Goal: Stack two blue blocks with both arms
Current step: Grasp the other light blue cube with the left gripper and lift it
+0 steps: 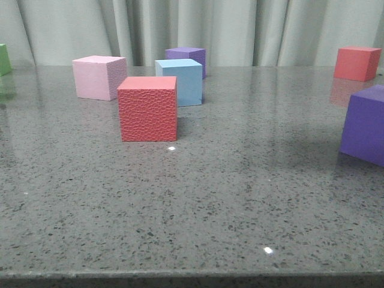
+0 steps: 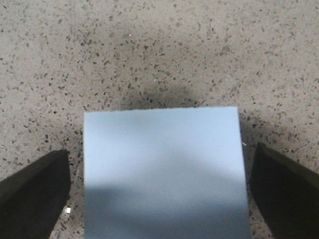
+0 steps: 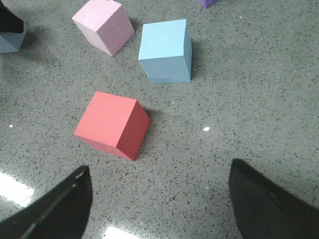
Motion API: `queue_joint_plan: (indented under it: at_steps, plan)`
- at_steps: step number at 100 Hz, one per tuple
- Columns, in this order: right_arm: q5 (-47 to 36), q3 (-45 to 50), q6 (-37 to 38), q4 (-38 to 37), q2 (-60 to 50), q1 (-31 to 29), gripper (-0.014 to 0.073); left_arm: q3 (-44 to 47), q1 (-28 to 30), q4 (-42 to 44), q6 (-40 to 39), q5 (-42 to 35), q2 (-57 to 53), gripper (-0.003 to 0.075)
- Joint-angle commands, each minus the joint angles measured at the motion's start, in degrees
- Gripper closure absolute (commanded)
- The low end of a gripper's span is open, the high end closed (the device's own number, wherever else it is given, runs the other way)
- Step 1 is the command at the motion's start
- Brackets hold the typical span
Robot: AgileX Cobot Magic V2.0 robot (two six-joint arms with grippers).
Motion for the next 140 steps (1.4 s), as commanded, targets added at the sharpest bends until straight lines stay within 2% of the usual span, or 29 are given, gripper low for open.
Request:
queue_joint_plan:
  at_steps: [1,30,44,63,89,123,140]
  plan:
    - [-3.42,-1.41,-0.17,-0.66,-1.72,-0.09,0.0025,-1.88,0.05,-0.37,0.21,-2.49,-2.93,0.0055]
    - [-3.42,-1.41,-0.17,-0.66,-1.72,-0.09,0.0025,-1.88,0.05,-0.37,0.21,-2.39,-2.93,0.0315]
    - [-3.05,-1.41,-0.17,-0.66,-1.72,-0.09,0.0025,-2.00,0.05,-0.49,0.21,-1.74,-3.03,0.0393]
    - [-2.65,-1.41,-0.17,-0.66,-1.72,-0.09,0.0025,-5.52,-0.05,-1.73,0.21,3.11,-3.04,0.0404]
    - [-1.58,-1.39,-0.17,-1.07,-1.72,-0.09,0.0025,-18.06,-3.92,-1.83,-0.91,15.15,-3.04,0.0404]
    - [-2.42,0.65,0.49,-5.57,-3.24,-0.09,0.0025,-31.46,-13.74,-1.83,-13.72,24.92,-3.04,0.0404]
    - [-2.53,3.79,2.29,-8.09,-4.80,-0.88,0.0025,-33.57,-21.60,-0.38,-20.63,23.34,-3.04,0.0404]
